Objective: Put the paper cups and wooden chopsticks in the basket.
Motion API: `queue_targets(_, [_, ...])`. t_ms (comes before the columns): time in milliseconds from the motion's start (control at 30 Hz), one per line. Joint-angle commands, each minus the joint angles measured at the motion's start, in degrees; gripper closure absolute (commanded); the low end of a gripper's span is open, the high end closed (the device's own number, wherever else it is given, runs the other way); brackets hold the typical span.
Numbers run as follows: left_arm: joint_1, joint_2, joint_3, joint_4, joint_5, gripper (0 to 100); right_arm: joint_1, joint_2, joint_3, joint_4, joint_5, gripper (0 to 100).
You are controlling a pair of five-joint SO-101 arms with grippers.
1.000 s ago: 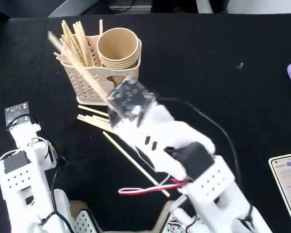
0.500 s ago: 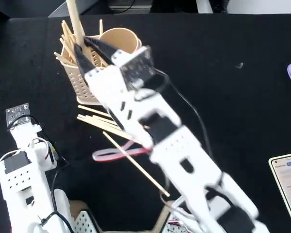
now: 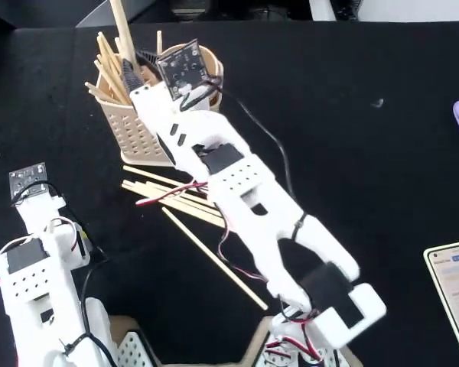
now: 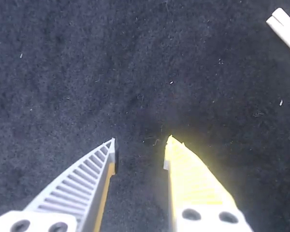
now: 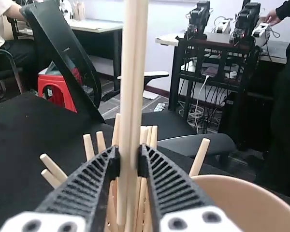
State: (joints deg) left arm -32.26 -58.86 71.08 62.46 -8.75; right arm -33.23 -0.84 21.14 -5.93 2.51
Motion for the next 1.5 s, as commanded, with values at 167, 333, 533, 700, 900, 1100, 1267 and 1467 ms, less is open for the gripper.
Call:
queue_targets(167, [0.7,-0.4,-0.4,-1.0,0.3,83,-0.8,0.7,-3.1,1.8,-0.6,93.8])
queue_targets(333, [0.7,-0.4,0.1,-2.2,0.3,83,-2.0,-2.9,-8.2,15.0,-0.6,80.4])
queue_targets(533, [0.7,-0.4,0.8,-3.4,0.3,83,-2.0,-11.5,-12.7,26.7,-0.6,80.4])
queue_targets(700, [0.7,-0.4,0.8,-3.3,0.3,83,-2.0,-24.4,-12.7,39.6,-0.5,80.4])
queue_targets(900, [0.9,-0.4,0.8,-3.6,0.3,83,-2.6,-35.6,-9.0,70.7,-0.3,80.5])
queue_targets(1100, [0.9,-0.4,0.8,-3.6,0.3,83,-6.0,-36.4,14.9,75.1,6.4,80.0])
queue_targets(1267, [0.9,-0.4,0.8,-3.4,0.3,83,-6.1,-36.3,36.3,56.4,11.0,78.7])
queue_targets(1467, [0.9,-0.4,0.8,-3.6,0.3,83,-6.3,-26.2,39.1,53.3,14.5,67.4])
